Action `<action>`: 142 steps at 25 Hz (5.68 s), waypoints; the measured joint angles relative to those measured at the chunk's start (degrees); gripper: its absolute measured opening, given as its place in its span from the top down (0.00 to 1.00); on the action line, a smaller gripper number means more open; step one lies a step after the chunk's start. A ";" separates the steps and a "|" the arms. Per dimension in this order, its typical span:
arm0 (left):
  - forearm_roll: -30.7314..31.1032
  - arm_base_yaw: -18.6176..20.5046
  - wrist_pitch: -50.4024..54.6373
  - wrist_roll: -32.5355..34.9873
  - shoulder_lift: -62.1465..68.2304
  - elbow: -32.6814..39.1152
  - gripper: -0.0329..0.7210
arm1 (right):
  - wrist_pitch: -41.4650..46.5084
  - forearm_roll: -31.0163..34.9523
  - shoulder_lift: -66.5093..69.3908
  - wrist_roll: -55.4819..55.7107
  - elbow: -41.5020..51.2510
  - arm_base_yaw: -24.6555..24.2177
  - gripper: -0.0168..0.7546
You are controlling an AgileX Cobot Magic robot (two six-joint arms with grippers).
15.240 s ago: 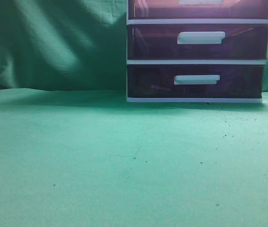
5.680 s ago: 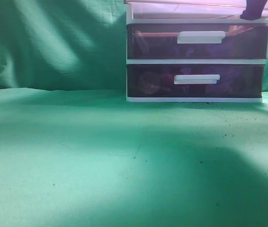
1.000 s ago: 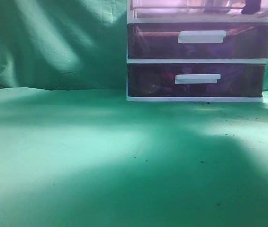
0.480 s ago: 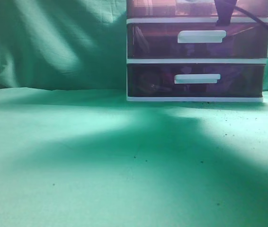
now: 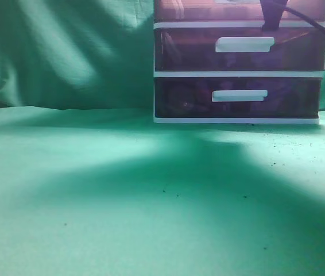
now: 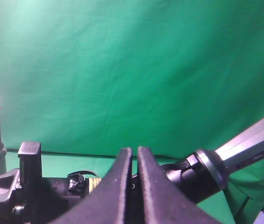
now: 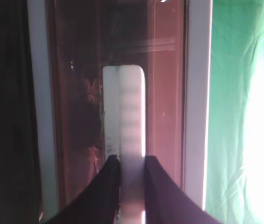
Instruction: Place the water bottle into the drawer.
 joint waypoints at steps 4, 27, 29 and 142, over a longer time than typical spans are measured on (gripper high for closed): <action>0.00 0.00 0.00 0.00 0.00 0.00 0.96 | -0.73 -0.86 0.36 0.26 -0.12 -1.20 0.78; 0.00 0.00 -0.12 0.00 -1.31 0.00 0.96 | -15.88 3.27 -8.85 0.58 10.26 10.03 0.52; 0.00 0.00 -0.12 0.00 -2.95 0.00 0.96 | -15.88 3.62 -10.53 0.93 13.10 11.18 0.52; -1.24 0.00 67.12 -0.23 -117.59 122.16 0.96 | 45.09 90.70 -67.94 17.98 35.81 37.99 0.98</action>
